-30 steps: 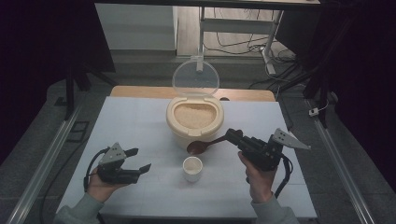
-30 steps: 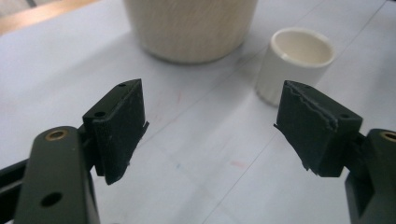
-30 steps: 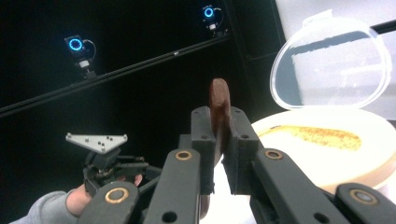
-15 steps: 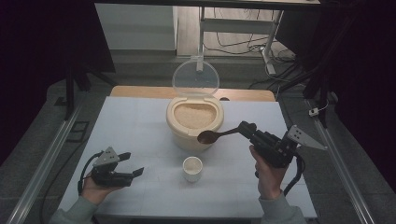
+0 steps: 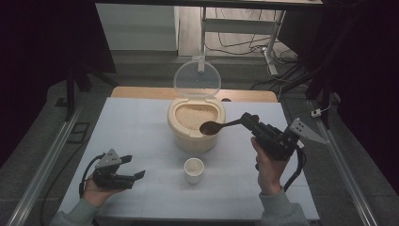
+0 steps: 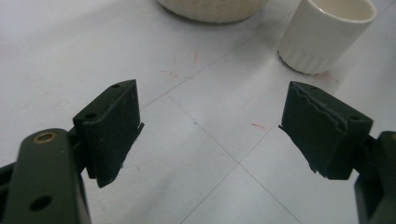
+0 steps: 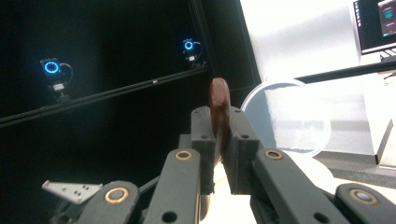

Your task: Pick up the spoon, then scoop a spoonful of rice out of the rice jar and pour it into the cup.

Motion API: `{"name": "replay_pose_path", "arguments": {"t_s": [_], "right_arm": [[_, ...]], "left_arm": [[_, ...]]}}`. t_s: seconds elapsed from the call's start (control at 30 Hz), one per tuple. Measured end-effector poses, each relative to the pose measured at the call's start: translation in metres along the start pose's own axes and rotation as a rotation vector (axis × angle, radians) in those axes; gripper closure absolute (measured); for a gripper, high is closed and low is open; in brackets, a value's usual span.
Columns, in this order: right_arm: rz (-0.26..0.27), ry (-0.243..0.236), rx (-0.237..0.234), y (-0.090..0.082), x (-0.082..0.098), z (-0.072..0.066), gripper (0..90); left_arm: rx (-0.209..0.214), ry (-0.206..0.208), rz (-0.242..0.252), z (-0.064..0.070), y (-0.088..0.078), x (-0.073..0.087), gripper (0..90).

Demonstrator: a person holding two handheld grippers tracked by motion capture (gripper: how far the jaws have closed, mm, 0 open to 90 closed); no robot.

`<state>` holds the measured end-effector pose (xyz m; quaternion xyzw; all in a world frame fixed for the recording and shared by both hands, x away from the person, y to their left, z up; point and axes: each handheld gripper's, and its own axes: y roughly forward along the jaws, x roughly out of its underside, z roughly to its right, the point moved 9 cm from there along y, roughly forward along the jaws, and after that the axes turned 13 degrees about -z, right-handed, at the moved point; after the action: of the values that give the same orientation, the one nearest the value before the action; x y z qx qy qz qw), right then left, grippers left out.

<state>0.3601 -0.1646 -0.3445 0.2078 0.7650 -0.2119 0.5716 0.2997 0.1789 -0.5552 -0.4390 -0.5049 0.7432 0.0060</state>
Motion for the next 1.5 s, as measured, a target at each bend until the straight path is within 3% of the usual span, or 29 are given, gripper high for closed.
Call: {"name": "replay_pose_path", "arguments": {"t_s": [0.4,0.57,0.87,1.03,1.13,1.27,1.4,1.43,1.5], "right_arm": [[-0.04,-0.032,0.115,0.036,-0.016,0.03,83.3],[-0.083,-0.073,0.18,0.055,-0.018,0.037,83.3],[-0.175,-0.156,0.301,0.08,-0.007,0.053,83.2],[-0.193,-0.179,0.326,0.084,-0.004,0.055,83.2],[-0.227,-0.231,0.359,0.089,0.002,0.055,83.2],[-0.272,-0.267,0.383,0.094,0.01,0.056,83.2],[-0.294,-0.233,0.379,0.1,0.023,0.06,83.2],[-0.296,-0.182,0.361,0.102,0.03,0.063,83.2],[-0.298,-0.155,0.354,0.104,0.034,0.065,83.2]], "left_arm": [[0.007,0.004,-0.006,0.001,0.002,0.0,19.2],[0.01,0.004,-0.008,0.002,0.003,0.0,19.1],[0.015,0.005,-0.014,0.002,0.004,0.001,19.1],[0.019,0.01,-0.024,0.002,0.006,0.001,19.1],[0.02,0.012,-0.028,0.003,0.007,0.002,19.1],[0.02,0.012,-0.03,0.003,0.008,0.002,19.1],[0.02,0.011,-0.031,0.003,0.008,0.002,19.1],[0.02,0.011,-0.031,0.003,0.008,0.002,19.1],[0.02,0.013,-0.033,0.003,0.008,0.002,19.1]]}}
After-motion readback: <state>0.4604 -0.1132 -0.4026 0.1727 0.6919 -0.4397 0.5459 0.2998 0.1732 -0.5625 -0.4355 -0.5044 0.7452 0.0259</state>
